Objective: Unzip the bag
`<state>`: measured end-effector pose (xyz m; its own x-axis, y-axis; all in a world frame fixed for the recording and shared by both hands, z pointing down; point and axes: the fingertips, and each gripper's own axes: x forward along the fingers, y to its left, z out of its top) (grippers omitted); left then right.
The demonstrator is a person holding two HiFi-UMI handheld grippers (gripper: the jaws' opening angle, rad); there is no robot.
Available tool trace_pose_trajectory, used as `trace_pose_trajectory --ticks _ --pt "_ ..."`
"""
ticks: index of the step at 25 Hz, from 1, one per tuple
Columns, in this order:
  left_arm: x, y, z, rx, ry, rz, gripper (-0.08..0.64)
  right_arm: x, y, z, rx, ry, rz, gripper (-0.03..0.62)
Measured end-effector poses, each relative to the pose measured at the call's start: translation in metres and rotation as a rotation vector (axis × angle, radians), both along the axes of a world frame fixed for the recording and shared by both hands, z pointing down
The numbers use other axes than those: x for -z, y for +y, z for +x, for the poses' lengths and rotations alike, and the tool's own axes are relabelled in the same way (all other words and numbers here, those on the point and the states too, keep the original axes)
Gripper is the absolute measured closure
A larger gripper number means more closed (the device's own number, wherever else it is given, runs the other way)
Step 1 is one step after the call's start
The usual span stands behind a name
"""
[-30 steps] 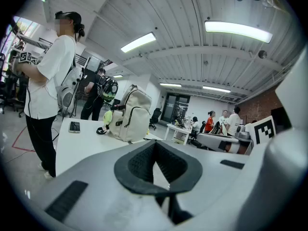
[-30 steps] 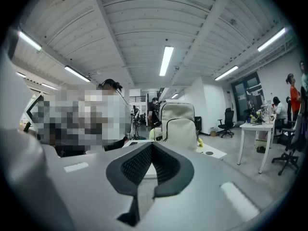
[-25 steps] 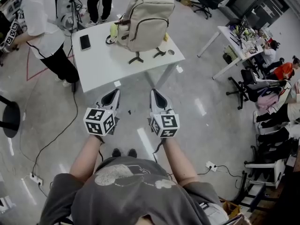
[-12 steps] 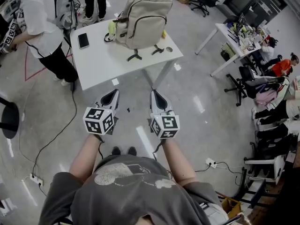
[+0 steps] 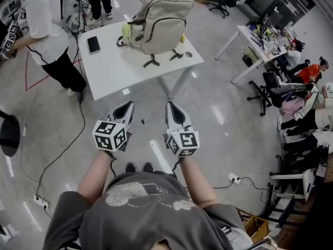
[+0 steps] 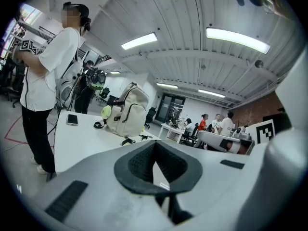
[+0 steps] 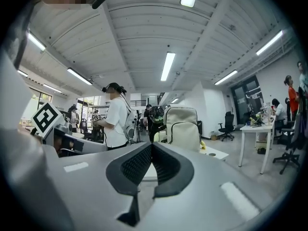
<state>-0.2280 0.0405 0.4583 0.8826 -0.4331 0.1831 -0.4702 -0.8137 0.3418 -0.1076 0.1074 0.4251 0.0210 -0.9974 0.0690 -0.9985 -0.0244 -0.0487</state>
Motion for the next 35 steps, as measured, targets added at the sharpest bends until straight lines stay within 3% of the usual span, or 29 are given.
trace_pose_trajectory --ticks 9,18,25,35 --pt "-0.011 -0.017 -0.022 -0.010 -0.009 -0.001 0.555 -0.015 -0.009 -0.020 -0.038 -0.003 -0.026 0.592" --pt "-0.016 -0.033 -0.013 -0.004 -0.002 -0.008 0.555 -0.019 -0.031 -0.004 -0.052 -0.010 -0.023 0.592" --pt "-0.025 -0.063 0.019 0.008 -0.031 0.023 0.555 -0.032 -0.072 0.019 0.009 -0.013 -0.020 0.592" --pt "-0.028 -0.133 0.088 0.066 -0.054 0.033 0.554 -0.040 -0.151 0.096 0.056 -0.059 -0.013 0.592"
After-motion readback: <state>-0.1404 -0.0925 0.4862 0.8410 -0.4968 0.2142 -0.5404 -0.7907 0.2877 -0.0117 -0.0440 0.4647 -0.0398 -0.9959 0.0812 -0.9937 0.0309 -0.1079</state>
